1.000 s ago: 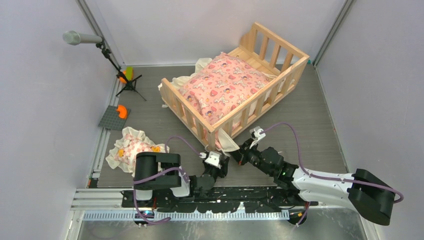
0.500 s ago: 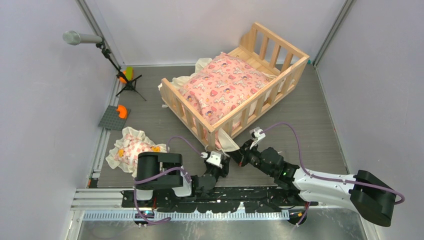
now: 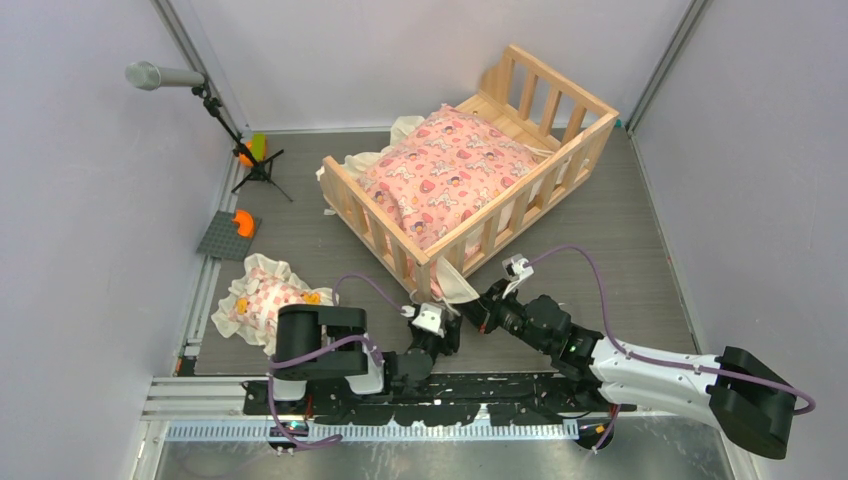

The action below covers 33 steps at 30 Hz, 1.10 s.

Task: Set up the pet bed
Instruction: Tie the ropes to the bed frame.

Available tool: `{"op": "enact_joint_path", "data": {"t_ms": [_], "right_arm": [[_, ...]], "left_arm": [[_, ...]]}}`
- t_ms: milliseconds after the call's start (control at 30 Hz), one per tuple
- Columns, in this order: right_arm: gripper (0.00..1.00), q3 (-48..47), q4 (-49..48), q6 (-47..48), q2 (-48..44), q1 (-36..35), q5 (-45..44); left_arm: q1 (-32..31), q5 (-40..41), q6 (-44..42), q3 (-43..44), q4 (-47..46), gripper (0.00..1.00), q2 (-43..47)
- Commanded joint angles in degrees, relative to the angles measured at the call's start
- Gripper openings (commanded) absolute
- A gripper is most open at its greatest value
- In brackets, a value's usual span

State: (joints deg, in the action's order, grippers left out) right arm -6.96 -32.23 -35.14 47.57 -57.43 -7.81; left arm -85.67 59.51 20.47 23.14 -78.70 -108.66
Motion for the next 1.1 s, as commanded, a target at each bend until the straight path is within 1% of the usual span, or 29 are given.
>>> {"op": "enact_joint_path", "data": {"t_ms": [0, 100, 300, 433, 633, 800, 900, 1067], "right_arm": [[0.0, -2.13, -0.83, -1.37, -0.76, -0.24, 0.17], [0.0, -2.18, -0.81, -1.64, -0.91, -0.37, 0.29], [0.0, -2.44, -0.09, -2.13, -1.56, -0.34, 0.5], [0.0, -2.47, 0.26, -2.13, -1.73, -0.37, 0.44], [0.0, -2.69, 0.61, -2.13, -1.65, -0.4, 0.09], [0.0, -2.98, 1.52, -1.53, -1.9, -0.33, -1.44], [0.0, -4.13, 5.14, -1.02, -2.62, -0.34, -4.05], [0.0, -4.94, 9.85, -0.81, -3.86, -0.32, -9.07]], "left_arm": [[-0.2, 2.63, -0.31, 1.41, -3.39, 0.51, -0.54], [-0.2, 3.03, -0.36, 1.81, -3.39, 0.43, -1.05], [-0.19, 3.75, 0.23, 2.16, -3.39, 0.32, -1.86], [-0.19, 3.46, 0.67, 1.9, -3.39, 0.21, -1.62], [-0.16, 1.47, 0.41, 1.43, -3.39, 0.01, -1.01], [-0.24, -1.57, 0.62, -0.46, -3.39, 0.0, 0.5], [-0.32, -3.5, 1.33, -3.0, -3.31, 0.0, 2.19], [-1.4, -3.16, 2.54, -7.6, -3.26, 0.0, 5.07]]}}
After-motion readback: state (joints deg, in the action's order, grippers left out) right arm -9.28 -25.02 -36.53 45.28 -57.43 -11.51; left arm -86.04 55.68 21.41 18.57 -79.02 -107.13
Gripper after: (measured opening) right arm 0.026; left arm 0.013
